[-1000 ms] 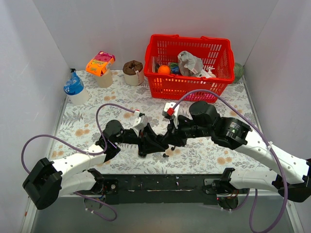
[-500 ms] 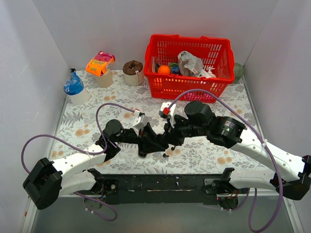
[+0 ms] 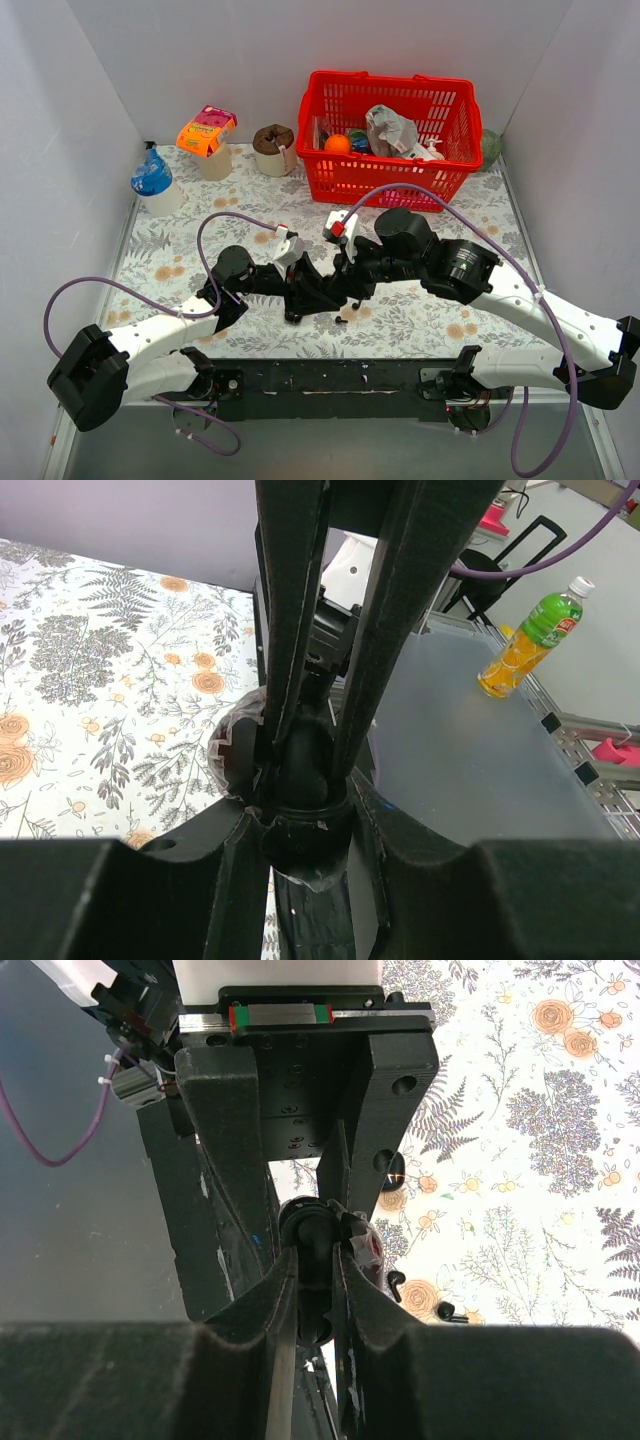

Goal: Insert the wireless bluetooth earbuds into the charging case
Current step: Place the earbud in the charging case.

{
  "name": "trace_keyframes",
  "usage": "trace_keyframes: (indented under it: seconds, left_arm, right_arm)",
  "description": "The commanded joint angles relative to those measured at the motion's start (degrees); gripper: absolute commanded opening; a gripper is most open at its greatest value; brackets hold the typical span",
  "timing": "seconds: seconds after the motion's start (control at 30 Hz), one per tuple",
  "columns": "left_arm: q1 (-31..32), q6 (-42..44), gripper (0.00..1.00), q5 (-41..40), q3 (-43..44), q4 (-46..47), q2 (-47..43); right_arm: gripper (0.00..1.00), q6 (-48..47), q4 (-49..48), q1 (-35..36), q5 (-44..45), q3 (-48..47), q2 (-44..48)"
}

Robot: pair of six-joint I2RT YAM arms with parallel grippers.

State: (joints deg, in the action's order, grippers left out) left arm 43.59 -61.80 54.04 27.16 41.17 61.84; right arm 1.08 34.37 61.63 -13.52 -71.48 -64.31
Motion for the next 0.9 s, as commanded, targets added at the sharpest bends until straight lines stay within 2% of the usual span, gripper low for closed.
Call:
trace_keyframes:
  seconds: [0.0,0.07,0.27,0.6,0.73,0.87]
  left_arm:
    - [0.00,0.72,0.00,-0.78,1.67,2.34,-0.32]
    - [-0.09,0.80,0.00,-0.95,1.50,2.25,-0.50]
    - [-0.09,0.80,0.00,-1.22,1.23,2.43,-0.85]
    - [-0.09,1.07,0.00,-1.48,0.97,1.99,-1.11]
    - [-0.09,0.98,0.00,-1.66,0.44,2.16,-1.29]
    - [-0.09,0.89,0.00,-2.10,-0.26,2.34,-1.46]
  right_arm:
    - [0.11,-0.47,-0.45,0.43,1.91,-1.99,-0.81]
    - [0.21,-0.29,-0.27,0.51,2.35,-2.17,-0.64]
    - [0.33,0.15,0.26,0.51,3.06,-2.34,-0.55]
    - [0.45,0.94,0.52,0.43,3.85,-3.66,-0.55]
    - [0.50,2.52,-0.62,0.51,4.46,-7.25,0.77]
    - [0.55,3.40,-0.45,0.34,9.63,-11.82,2.96]
